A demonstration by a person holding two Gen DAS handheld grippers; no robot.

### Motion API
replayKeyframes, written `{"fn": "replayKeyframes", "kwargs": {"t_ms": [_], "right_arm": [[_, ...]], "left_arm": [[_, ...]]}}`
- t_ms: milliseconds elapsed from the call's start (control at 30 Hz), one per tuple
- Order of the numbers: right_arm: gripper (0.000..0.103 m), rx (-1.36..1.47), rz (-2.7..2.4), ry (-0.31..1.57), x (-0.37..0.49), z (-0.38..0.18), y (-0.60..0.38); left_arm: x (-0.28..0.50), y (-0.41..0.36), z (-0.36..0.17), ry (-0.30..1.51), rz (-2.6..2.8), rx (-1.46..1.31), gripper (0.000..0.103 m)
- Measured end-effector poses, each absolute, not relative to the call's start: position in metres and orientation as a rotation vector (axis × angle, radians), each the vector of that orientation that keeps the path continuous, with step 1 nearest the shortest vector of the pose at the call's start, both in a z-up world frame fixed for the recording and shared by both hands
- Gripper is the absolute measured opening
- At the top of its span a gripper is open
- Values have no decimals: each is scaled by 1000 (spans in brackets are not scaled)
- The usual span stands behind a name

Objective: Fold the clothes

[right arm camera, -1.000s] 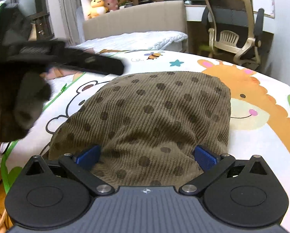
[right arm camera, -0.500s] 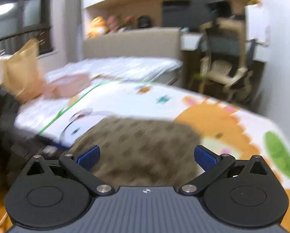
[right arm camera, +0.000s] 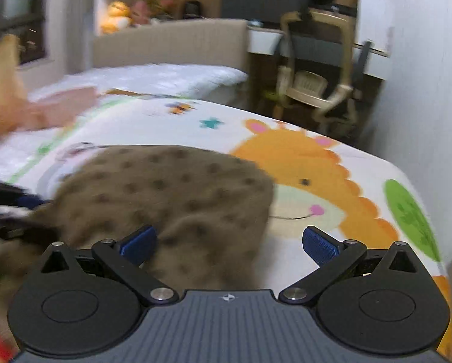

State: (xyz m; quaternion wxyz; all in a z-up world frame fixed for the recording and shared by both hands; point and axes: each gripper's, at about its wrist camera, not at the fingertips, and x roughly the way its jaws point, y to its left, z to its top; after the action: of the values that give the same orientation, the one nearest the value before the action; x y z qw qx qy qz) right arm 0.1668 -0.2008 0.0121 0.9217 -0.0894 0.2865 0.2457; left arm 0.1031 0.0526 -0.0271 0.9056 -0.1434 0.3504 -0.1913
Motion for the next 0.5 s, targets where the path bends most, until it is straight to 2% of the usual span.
{"fn": "replayKeyframes", "kwargs": {"t_ms": [333, 500], "right_arm": [[103, -218, 534, 637, 125, 0, -211], [103, -209, 585, 566, 113, 17, -208]], "left_arm": [[93, 53, -27, 735, -418, -367, 101], [75, 38, -28, 744, -477, -336, 101]]}}
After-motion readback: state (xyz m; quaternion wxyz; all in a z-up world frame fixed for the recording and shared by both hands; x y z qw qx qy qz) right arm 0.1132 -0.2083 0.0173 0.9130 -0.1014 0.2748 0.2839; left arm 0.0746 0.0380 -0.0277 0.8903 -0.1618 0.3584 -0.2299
